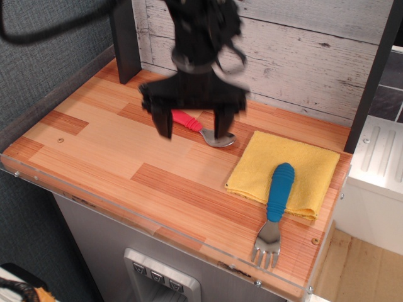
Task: Pick up the spoon and put it in the bottom left hand corner of the table.
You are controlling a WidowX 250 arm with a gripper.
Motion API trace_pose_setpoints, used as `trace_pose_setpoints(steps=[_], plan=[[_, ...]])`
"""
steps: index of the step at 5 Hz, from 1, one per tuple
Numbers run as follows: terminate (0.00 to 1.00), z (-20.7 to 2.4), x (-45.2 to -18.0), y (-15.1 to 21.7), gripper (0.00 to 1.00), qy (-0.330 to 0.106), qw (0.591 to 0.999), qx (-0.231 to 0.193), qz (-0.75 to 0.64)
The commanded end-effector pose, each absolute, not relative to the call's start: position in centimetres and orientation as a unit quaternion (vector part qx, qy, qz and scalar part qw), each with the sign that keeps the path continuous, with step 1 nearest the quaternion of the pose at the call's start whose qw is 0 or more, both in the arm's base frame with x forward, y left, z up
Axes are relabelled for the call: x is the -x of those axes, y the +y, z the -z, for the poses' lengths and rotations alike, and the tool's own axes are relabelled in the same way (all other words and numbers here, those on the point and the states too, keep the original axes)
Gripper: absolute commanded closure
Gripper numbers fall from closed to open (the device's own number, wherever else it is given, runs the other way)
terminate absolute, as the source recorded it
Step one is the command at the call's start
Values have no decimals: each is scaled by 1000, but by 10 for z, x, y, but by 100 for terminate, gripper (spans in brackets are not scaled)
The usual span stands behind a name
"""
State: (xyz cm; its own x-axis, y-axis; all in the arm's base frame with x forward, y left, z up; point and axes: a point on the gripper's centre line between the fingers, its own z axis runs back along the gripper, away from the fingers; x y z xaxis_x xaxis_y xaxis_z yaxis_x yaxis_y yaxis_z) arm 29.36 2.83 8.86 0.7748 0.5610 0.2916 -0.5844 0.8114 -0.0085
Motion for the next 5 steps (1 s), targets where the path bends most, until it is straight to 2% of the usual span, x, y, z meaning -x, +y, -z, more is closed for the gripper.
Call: trace_pose_setpoints(steps=[1,2,4,5], plan=[[0,-88,-296,54,0,-172,858,-21,-483],[0,-76,-306,65,0,-162,838,-24,-520],[0,-62,-328,84,0,-146,819,2,-555],[0,-55,-336,86,0,-138,815,2,-562]])
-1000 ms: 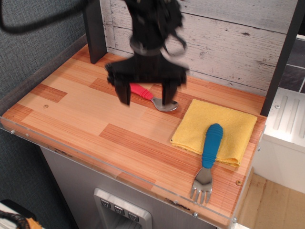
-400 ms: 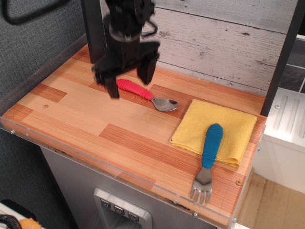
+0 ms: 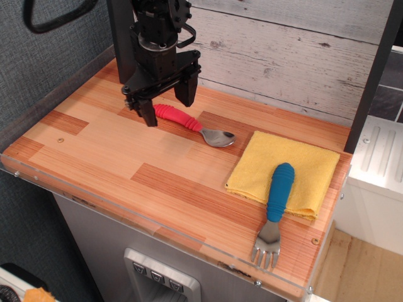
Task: Pick up the spoon and put it in the bottom left hand corner of the table.
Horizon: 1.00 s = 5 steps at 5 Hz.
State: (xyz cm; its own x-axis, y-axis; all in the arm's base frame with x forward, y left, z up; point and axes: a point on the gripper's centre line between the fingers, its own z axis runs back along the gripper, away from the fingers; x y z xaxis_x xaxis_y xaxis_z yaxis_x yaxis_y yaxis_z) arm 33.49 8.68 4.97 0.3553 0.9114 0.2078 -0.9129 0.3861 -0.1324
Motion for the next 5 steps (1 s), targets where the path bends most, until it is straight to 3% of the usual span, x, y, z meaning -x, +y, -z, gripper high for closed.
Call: trace_pose_setpoints(steps=[1,3,4,5], plan=[[0,-42,-346,83,0,-122,814,16,-568],[0,-28,-348,81,0,-91,802,12,-590],[0,-26,-349,83,100,-87,799,9,-595],[0,-24,-350,81,100,-87,795,3,-600]])
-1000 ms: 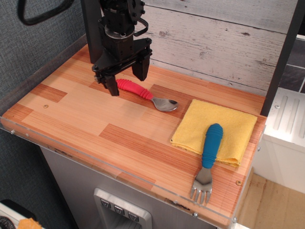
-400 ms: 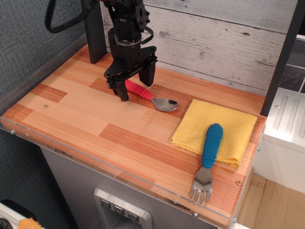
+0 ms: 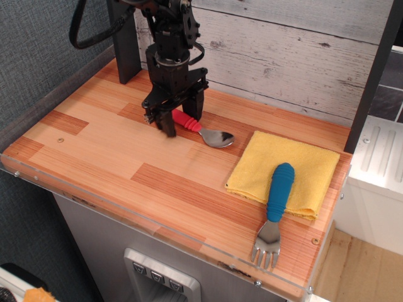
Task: Pick up the spoon and put it in the bottom left hand corner of the table.
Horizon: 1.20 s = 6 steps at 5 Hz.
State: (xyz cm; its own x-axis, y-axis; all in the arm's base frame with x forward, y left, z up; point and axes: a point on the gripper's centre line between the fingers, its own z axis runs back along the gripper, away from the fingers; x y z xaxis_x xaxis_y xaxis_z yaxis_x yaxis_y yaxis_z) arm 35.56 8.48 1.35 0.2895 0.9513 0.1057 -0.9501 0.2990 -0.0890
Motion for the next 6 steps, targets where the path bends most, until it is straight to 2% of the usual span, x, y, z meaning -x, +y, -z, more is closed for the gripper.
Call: trace_pose_setpoints(steps=[1,2,3,6], plan=[[0,-24,-348,81,100,-91,793,0,-602],[0,-36,-349,84,100,-105,810,-1,-577],[0,-51,-350,94,100,-103,853,-12,-511],[0,-77,-331,111,100,-44,969,43,-238]])
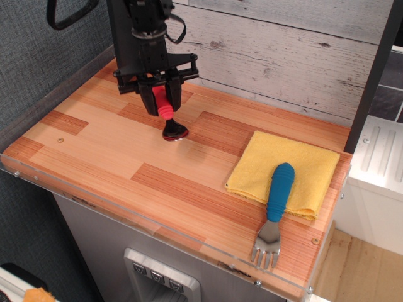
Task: Pick up the spoon and put it in the bottom left hand corner of the table.
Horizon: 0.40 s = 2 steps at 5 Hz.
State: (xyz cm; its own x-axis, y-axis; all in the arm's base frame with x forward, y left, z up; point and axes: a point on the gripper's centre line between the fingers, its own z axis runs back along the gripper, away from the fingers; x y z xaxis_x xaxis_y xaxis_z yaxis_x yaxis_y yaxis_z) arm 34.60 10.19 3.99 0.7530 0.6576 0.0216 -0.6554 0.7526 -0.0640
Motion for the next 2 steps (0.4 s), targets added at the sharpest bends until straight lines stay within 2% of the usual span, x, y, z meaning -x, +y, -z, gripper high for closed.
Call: trace_pose_setpoints(steps=[1,2], plan=[[0,-81,-318,113,100,-40,992,24,-114],[0,-81,-312,119,100,-48,999,10,0]])
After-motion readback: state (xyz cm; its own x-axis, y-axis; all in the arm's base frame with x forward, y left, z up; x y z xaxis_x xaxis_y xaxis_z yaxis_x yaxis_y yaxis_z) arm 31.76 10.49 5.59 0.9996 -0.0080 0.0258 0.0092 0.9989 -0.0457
